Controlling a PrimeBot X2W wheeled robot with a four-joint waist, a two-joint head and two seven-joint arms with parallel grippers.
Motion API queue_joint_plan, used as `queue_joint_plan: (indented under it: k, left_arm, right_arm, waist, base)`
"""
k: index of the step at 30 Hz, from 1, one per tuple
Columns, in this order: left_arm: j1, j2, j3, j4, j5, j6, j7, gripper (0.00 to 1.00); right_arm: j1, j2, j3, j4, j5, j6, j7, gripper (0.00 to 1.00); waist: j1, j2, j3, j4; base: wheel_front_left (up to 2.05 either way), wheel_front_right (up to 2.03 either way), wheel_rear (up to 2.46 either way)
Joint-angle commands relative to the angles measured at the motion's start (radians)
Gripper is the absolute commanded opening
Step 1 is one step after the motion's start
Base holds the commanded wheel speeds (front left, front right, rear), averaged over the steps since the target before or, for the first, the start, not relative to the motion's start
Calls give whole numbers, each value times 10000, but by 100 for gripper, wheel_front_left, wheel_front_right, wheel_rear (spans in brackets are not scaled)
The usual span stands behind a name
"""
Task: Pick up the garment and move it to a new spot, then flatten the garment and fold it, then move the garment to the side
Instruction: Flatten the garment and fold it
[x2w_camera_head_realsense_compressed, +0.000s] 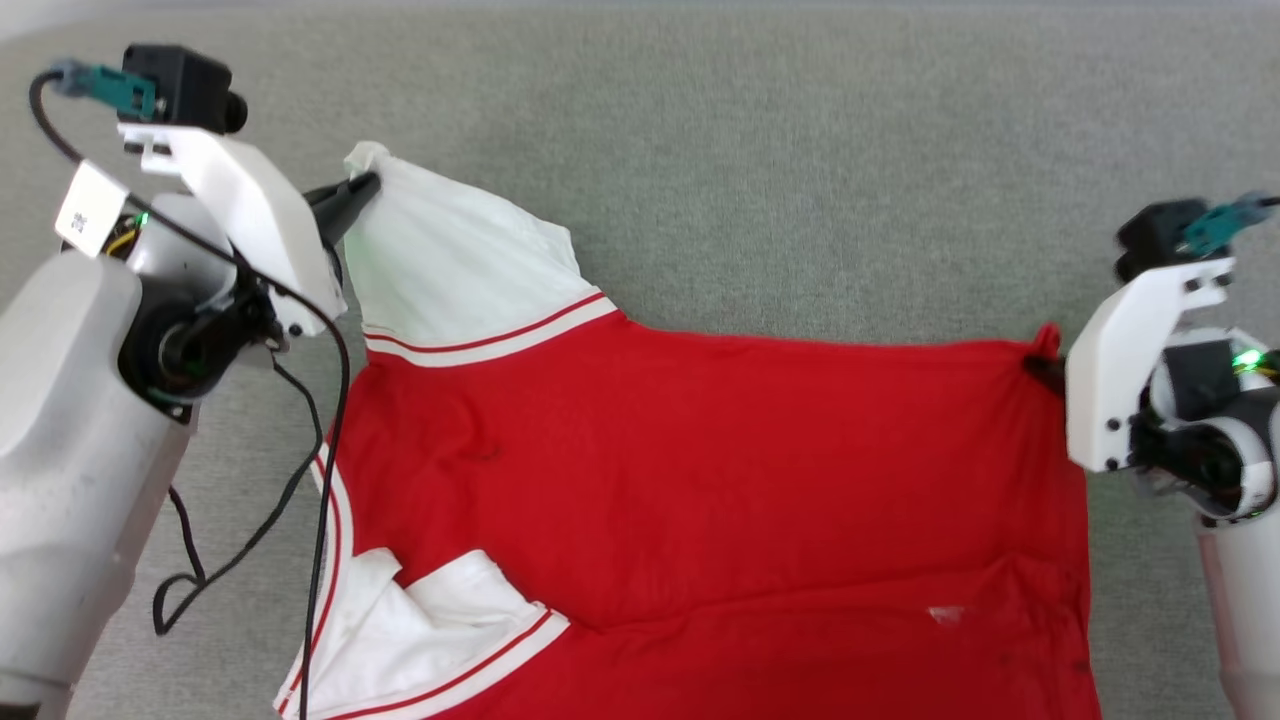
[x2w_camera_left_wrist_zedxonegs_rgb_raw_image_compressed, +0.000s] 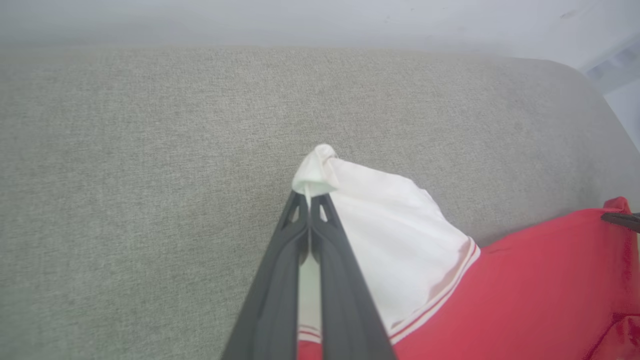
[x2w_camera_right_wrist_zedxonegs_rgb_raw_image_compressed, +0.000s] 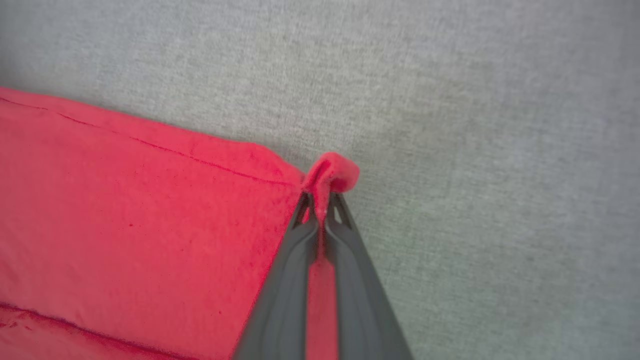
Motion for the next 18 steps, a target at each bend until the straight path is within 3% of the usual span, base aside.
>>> queue_joint_plan:
  k: [1,9,18]
  left_arm:
    - [262,77,57,-72,-22,26,-154,0]
    - [2249,458,375,-1000,-353,371,-1080,0]
    - [5801,807,681,-3016,-1045,1558,-2013,0]
  right_arm:
    - [55,47,-210,-230,-3,-4,-227,0]
    - [1770,185,-949,-1482,-141,-4,-990,0]
    - [4290,656,-1266,-2190,33,-4,-1904,0]
  waist:
    - [-1,0,-311,106]
    - [-1,0,-1477,237]
    - [-1,0,-2442,331]
  base:
    - [0,0,0]
    - [0,0,0]
    - [0,0,0]
